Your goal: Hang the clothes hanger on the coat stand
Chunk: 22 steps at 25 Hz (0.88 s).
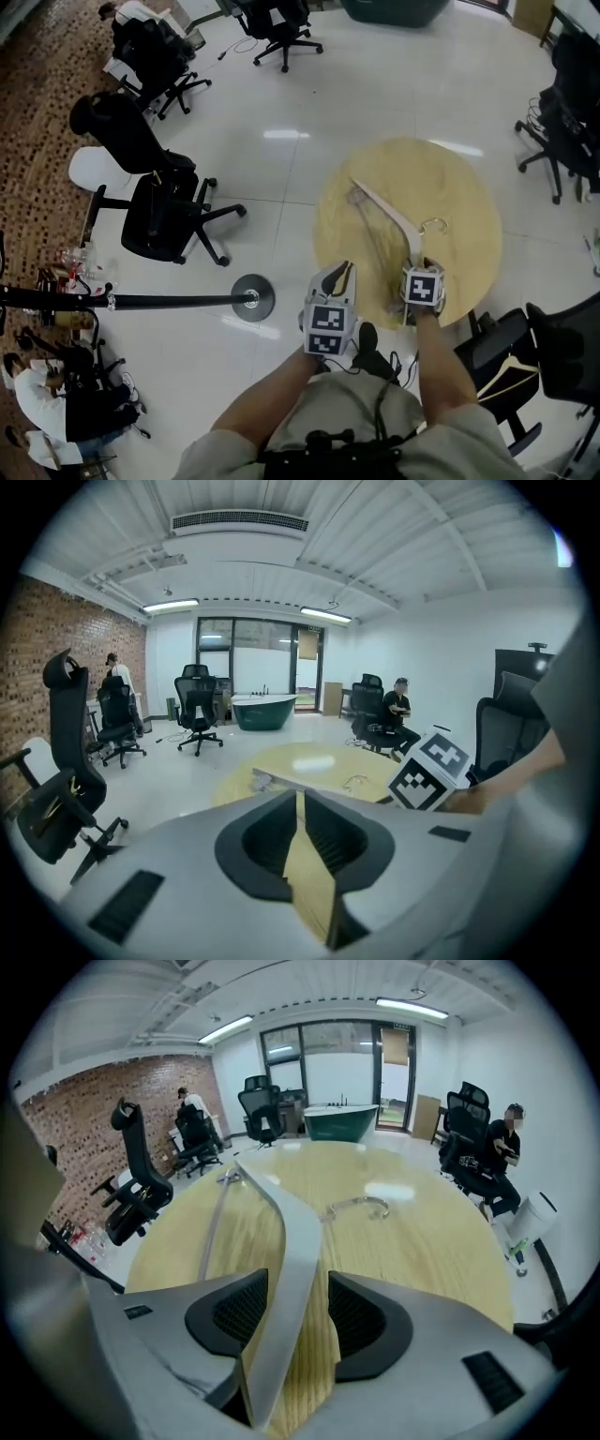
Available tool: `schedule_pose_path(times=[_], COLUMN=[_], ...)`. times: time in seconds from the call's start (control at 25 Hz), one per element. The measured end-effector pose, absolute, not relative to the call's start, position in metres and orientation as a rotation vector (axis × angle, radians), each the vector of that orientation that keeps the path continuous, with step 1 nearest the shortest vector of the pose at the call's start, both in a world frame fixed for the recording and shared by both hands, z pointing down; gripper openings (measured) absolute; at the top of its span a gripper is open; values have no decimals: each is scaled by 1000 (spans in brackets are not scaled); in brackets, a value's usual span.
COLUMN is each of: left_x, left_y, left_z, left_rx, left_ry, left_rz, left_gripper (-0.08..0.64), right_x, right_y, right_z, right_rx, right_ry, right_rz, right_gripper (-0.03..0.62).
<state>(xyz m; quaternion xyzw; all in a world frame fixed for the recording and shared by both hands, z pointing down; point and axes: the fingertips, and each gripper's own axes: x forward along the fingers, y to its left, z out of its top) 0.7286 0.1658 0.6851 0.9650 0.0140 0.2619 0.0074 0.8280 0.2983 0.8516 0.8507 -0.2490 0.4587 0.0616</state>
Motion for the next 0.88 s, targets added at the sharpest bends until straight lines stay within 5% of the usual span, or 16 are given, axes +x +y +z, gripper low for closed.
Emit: schedule_pose_path(times=[0.4, 0.6, 0.88], left_x=[757, 754, 739], left_y=[152, 147, 136], left_z=[695, 693, 684], left_rx=[2971, 2957, 2955], left_ry=[-37, -66, -125], left_rz=[837, 826, 806], left_gripper=[38, 38, 38], right_x=[851, 854, 848], right_y=[289, 287, 290], right_z=[872, 867, 863], right_rx=[2475, 2499, 2532], right_ry=[-734, -705, -678], right_rz=[1467, 1426, 1448], right_gripper=[199, 132, 115])
